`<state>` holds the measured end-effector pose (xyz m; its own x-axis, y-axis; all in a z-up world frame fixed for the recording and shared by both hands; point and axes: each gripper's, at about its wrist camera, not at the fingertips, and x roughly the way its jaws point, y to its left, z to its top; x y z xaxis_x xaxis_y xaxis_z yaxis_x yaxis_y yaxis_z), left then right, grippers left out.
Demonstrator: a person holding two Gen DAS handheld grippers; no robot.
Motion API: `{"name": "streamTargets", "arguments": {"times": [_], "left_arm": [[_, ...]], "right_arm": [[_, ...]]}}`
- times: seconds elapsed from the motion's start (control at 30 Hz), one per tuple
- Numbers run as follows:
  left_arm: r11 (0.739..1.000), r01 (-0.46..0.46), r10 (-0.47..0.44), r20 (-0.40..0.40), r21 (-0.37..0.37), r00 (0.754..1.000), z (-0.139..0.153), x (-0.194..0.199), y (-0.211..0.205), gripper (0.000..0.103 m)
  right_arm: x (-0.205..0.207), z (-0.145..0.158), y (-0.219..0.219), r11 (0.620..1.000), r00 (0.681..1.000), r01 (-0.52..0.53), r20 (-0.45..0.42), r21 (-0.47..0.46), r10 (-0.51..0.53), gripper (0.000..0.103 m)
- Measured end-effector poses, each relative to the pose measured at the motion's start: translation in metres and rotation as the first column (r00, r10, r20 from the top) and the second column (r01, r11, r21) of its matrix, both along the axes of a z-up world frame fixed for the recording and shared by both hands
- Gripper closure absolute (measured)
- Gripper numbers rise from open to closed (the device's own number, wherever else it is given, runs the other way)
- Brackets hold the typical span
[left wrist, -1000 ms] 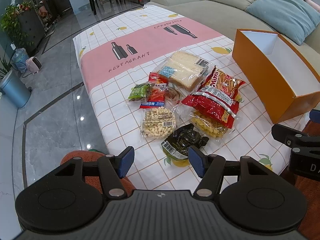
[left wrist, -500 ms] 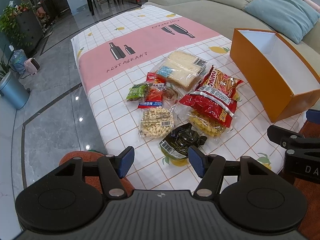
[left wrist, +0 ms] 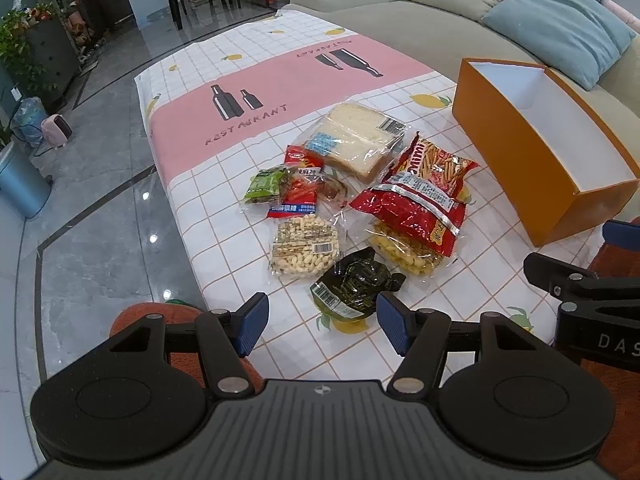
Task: Organize snacks
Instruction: 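Grasp the dark green seaweed pack with the left tool while the right tool grasps the red chip bag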
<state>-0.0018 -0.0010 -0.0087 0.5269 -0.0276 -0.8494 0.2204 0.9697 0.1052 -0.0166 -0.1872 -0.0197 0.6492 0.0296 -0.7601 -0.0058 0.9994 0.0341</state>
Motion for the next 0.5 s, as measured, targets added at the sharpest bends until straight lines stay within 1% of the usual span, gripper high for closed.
{"name": "streamTargets", "arguments": {"times": [0.13, 0.2, 0.27, 0.37, 0.4, 0.5], "left_arm": [[1.0, 0.003, -0.003, -0.015, -0.029, 1.0, -0.001, 0.003, 0.004, 0.03], [0.999, 0.01, -0.01, -0.017, -0.042, 1.0, -0.002, 0.005, 0.005, 0.032], [0.999, 0.018, -0.018, -0.011, -0.038, 1.0, -0.003, 0.007, 0.005, 0.032], [0.999, 0.038, -0.039, -0.023, -0.022, 0.999, -0.008, 0.014, 0.005, 0.032], [0.998, 0.049, -0.05, -0.04, -0.027, 0.998, -0.011, 0.018, 0.006, 0.032], [0.995, 0.061, -0.068, -0.089, -0.077, 0.994, -0.023, 0.03, 0.01, 0.031]], "right_arm": [[0.002, -0.003, 0.0, 1.0, 1.0, -0.005, -0.009, 0.008, 0.006, 0.016], [0.003, -0.005, -0.001, 1.0, 1.0, -0.014, -0.008, 0.019, 0.014, 0.016], [0.005, -0.006, -0.002, 0.999, 1.0, -0.025, -0.002, 0.031, 0.025, 0.016], [0.009, -0.009, -0.003, 0.997, 0.998, -0.063, 0.015, 0.054, 0.062, 0.027], [0.012, -0.011, -0.003, 0.995, 0.997, -0.079, 0.014, 0.06, 0.078, 0.034], [0.024, -0.021, -0.002, 0.989, 0.993, -0.121, -0.003, 0.08, 0.121, 0.047]]}}
